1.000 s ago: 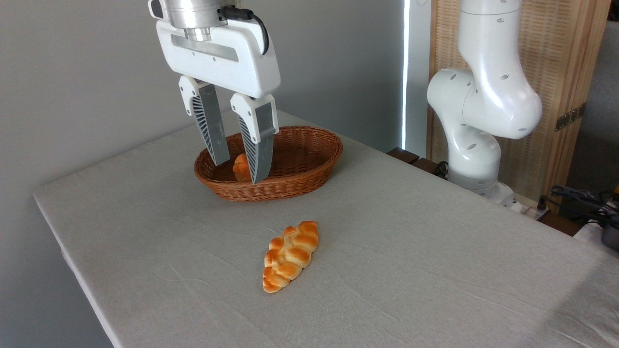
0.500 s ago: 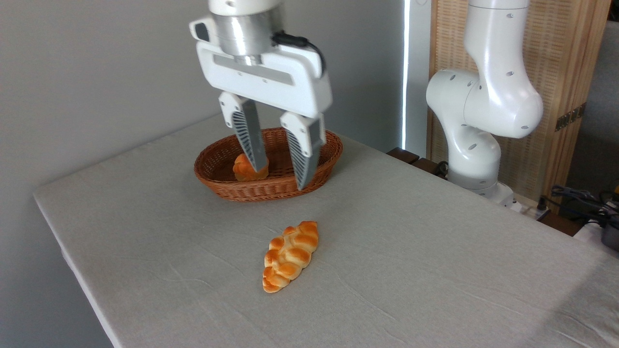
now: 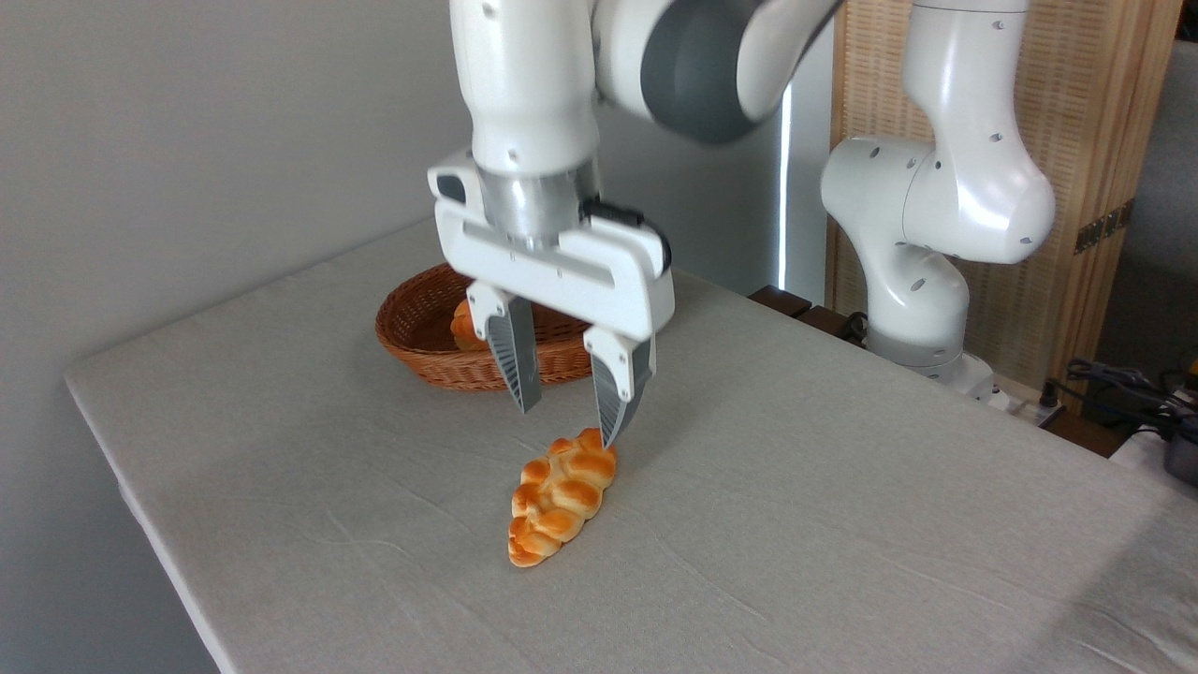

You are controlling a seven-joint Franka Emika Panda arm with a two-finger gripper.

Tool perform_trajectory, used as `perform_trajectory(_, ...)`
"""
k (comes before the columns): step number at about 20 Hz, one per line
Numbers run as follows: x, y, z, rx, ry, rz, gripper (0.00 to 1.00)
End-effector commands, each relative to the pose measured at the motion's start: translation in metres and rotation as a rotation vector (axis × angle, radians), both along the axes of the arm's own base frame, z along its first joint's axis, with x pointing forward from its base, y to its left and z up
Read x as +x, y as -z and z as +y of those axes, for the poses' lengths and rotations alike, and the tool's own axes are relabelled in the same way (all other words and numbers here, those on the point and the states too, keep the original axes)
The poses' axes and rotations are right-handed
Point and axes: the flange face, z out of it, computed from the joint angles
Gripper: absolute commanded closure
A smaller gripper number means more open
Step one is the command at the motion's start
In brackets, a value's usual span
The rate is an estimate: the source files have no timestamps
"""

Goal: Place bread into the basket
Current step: 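Move the open gripper over the braided bread roll and lower it, then close the gripper on the middle of the braided bread roll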

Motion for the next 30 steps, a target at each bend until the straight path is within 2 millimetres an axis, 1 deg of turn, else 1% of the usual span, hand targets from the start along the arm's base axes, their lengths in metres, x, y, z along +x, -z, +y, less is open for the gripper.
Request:
perform_trajectory(1, -0.005, 0.017, -0.006, -0.024, -0.04, -0.01, 0.0)
perform_trajectory(4, -0.005, 0.031, -0.005, -0.026, -0.052, -0.002, 0.0)
perform_trajectory(5, -0.004, 0.032, -0.006, -0.025, -0.068, -0.015, 0.0)
perform_trajectory(8, 0.0, 0.044, -0.015, -0.024, -0.075, -0.013, 0.0)
perform_trajectory(9, 0.001, 0.046, -0.022, -0.022, -0.062, -0.02, 0.0)
perform_trajectory(11, 0.001, 0.054, -0.025, -0.02, -0.058, -0.013, 0.0)
perform_trajectory(14, -0.005, 0.078, -0.023, -0.015, -0.066, -0.02, 0.0)
perform_trajectory(23, -0.005, 0.084, -0.026, -0.014, -0.063, -0.028, 0.0)
perform_trajectory(24, -0.005, 0.084, -0.026, -0.014, -0.062, -0.028, 0.07)
perform_trajectory(25, -0.005, 0.084, -0.025, -0.013, -0.059, -0.028, 0.11)
perform_trajectory(26, -0.005, 0.085, -0.025, -0.013, -0.05, -0.027, 0.24)
perform_trajectory(27, -0.004, 0.087, -0.025, -0.011, -0.045, -0.025, 0.29)
perform_trajectory(28, -0.004, 0.089, -0.025, -0.01, -0.036, -0.02, 0.4)
perform_trajectory(29, -0.004, 0.089, -0.025, -0.01, -0.034, -0.02, 0.46)
perform_trajectory(30, -0.004, 0.09, -0.025, -0.011, -0.034, -0.017, 0.55)
